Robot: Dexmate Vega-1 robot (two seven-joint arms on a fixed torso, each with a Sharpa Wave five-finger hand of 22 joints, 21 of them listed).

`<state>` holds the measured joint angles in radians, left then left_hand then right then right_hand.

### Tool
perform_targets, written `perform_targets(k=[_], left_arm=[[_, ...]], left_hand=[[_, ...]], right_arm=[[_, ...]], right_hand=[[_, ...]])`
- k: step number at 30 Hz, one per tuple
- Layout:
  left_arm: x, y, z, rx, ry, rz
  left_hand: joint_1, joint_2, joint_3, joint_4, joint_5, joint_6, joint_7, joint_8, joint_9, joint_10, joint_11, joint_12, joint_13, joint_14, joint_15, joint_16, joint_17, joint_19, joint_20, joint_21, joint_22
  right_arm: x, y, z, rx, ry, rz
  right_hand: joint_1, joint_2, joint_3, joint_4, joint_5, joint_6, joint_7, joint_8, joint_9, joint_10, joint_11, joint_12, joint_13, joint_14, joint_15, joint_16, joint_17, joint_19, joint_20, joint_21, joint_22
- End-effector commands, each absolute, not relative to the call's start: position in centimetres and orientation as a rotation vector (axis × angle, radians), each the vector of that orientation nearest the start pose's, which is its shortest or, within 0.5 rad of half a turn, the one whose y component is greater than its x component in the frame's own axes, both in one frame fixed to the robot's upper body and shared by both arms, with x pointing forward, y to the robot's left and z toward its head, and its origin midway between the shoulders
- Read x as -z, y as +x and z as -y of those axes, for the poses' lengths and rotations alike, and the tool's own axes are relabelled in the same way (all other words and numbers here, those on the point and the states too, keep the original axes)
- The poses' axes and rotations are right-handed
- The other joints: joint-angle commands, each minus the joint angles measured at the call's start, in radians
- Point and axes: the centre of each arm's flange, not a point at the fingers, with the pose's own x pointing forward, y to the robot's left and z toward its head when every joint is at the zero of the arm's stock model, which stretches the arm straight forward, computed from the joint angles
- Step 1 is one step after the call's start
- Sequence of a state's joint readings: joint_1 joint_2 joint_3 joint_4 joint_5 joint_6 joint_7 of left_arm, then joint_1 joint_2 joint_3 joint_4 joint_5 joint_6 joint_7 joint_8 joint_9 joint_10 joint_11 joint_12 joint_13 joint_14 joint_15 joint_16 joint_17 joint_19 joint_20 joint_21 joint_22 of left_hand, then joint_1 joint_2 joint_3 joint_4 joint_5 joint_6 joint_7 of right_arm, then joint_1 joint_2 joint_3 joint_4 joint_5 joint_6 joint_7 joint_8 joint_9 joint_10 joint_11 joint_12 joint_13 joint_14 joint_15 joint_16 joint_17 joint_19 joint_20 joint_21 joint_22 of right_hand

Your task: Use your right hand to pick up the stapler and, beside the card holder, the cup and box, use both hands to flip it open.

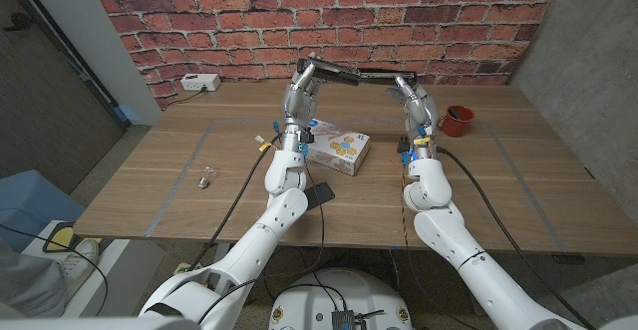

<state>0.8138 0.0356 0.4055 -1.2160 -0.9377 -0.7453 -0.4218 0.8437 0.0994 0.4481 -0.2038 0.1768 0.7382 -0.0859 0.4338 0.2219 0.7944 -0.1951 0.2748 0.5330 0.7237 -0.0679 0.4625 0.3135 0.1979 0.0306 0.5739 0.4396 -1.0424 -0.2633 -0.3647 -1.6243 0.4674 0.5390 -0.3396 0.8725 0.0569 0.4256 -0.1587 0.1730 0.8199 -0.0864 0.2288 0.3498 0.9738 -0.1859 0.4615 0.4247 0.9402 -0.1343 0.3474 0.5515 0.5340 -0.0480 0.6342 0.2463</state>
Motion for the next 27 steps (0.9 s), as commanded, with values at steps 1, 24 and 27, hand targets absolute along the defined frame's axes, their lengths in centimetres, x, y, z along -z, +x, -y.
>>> perform_targets(k=[1,24,27], left_arm=[[-1.53,59.54,-12.05,0.575,-0.629,1.067],[-1.15,59.24,-12.25,0.572,-0.615,1.064],[-1.09,59.15,-12.29,0.574,-0.614,1.066]], left_hand=[[0.032,0.062,0.079,0.071,0.005,0.091,-0.075,0.005,0.005,0.005,-0.006,0.004,0.001,0.016,-0.168,-0.002,0.001,-0.006,0.003,0.007,-0.001],[0.033,0.062,0.077,0.065,0.004,0.090,-0.073,0.002,0.005,0.005,-0.006,0.003,0.000,0.020,-0.169,-0.016,-0.003,-0.011,0.003,0.014,-0.007],[0.033,0.062,0.076,0.064,0.003,0.090,-0.074,0.002,0.005,0.006,-0.006,0.003,0.000,0.020,-0.169,-0.018,-0.003,-0.011,0.002,0.015,-0.007]], right_arm=[[1.51,55.56,19.49,-0.059,0.387,0.909],[1.09,55.64,19.73,-0.063,0.379,0.912],[1.16,55.55,19.66,-0.063,0.375,0.912]], right_hand=[[0.129,0.135,0.053,0.051,0.001,0.009,-0.001,0.002,0.004,0.001,-0.005,-0.001,0.000,0.009,-0.105,0.000,0.002,-0.003,-0.092,0.007,0.000],[0.129,0.135,0.053,0.051,0.001,0.008,-0.002,0.000,0.005,0.002,-0.007,-0.002,0.003,0.011,-0.105,-0.002,0.002,-0.009,-0.093,0.018,-0.002],[0.129,0.134,0.053,0.051,0.001,0.008,-0.002,0.000,0.005,0.003,-0.006,-0.003,0.003,0.011,-0.105,-0.002,0.003,-0.010,-0.093,0.019,-0.002]])
